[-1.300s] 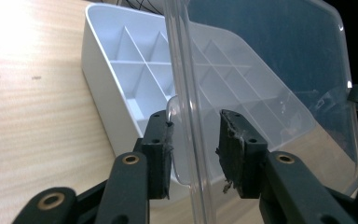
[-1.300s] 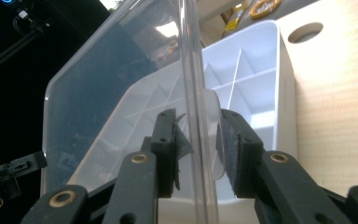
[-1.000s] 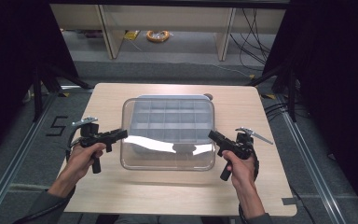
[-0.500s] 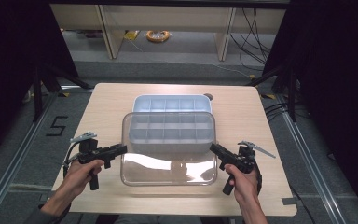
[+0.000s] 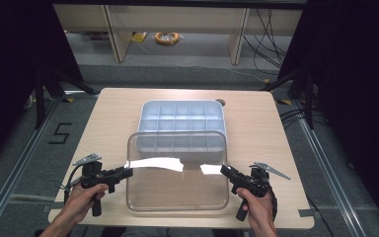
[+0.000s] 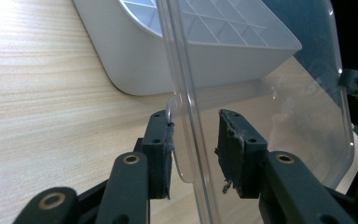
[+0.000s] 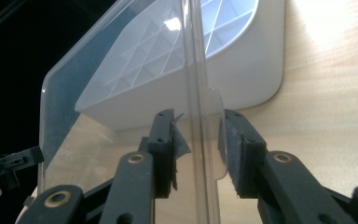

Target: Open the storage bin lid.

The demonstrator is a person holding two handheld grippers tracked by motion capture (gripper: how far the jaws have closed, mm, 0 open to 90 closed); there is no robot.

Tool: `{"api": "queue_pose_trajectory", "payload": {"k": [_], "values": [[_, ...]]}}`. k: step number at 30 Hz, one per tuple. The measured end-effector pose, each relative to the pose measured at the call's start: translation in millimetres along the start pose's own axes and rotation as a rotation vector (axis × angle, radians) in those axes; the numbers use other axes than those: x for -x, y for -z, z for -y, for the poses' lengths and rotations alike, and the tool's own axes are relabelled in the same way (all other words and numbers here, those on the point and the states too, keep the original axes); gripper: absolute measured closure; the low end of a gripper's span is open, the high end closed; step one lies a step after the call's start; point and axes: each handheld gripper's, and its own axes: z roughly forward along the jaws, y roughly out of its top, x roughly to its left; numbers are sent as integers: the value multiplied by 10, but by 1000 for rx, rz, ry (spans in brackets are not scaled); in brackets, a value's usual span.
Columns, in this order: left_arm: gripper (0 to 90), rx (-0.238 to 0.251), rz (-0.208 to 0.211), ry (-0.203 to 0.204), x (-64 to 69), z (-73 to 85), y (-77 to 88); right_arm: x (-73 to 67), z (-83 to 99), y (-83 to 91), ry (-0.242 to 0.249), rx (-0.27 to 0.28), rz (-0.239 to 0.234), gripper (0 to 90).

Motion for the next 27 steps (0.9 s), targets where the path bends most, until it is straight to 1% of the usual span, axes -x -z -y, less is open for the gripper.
{"api": "queue_pose_trajectory", "payload": {"k": [1,2,3,4,5,6,7,8,9,10,11,12,13,14,15,16,17,18,19,20,22,23,26,27], "values": [[639,-2,9,-5,1,10,8,-1,8,1,2,-5,7,666],[638,-1,1,-10,12,25,15,-2,20,5,9,-6,20,666],[635,-14,-1,-17,15,36,29,-3,34,11,7,-6,7,666],[635,-14,-1,-17,15,36,29,-3,34,11,7,-6,7,666],[634,-13,-7,-20,16,67,37,-6,64,15,17,-12,19,665],[633,-13,-7,-20,16,67,37,-3,74,20,17,-19,13,665],[635,-16,-9,-11,16,95,42,-2,88,28,20,-13,-9,665],[633,-20,-17,-19,25,109,47,-10,96,33,21,-13,10,665],[629,-27,-18,-25,35,122,48,-23,104,43,16,-14,5,664],[631,-23,-21,-18,41,139,47,-28,112,51,20,-19,14,664],[632,-23,-21,-18,41,139,47,-20,120,57,19,-19,8,664],[631,-29,-14,-18,41,165,41,-15,129,63,10,-18,5,664],[631,-42,-6,-14,39,175,47,-4,140,71,12,-17,-5,663],[631,-42,-5,-13,44,187,46,-4,148,74,3,-24,13,663],[630,-48,-4,-15,47,200,43,15,164,72,24,-15,7,663],[629,-48,-4,-15,47,200,43,15,164,72,24,-15,7,663],[629,-48,-12,-13,50,209,41,3,177,83,17,-26,34,663],[628,-44,-17,-12,56,223,35,3,187,94,12,-32,24,663],[626,-55,-17,-17,57,237,33,22,207,94,26,-30,22,663],[626,-60,-11,-18,53,244,31,20,216,97,26,-27,22,663],[623,-64,-12,-22,56,251,27,11,238,115,24,-41,30,660],[623,-65,-7,-16,59,264,24,18,243,119,31,-39,37,660],[620,-68,-7,-18,62,276,26,22,265,130,38,-43,40,660],[618,-77,-14,-19,60,283,23,30,297,129,39,-40,37,660]]}}
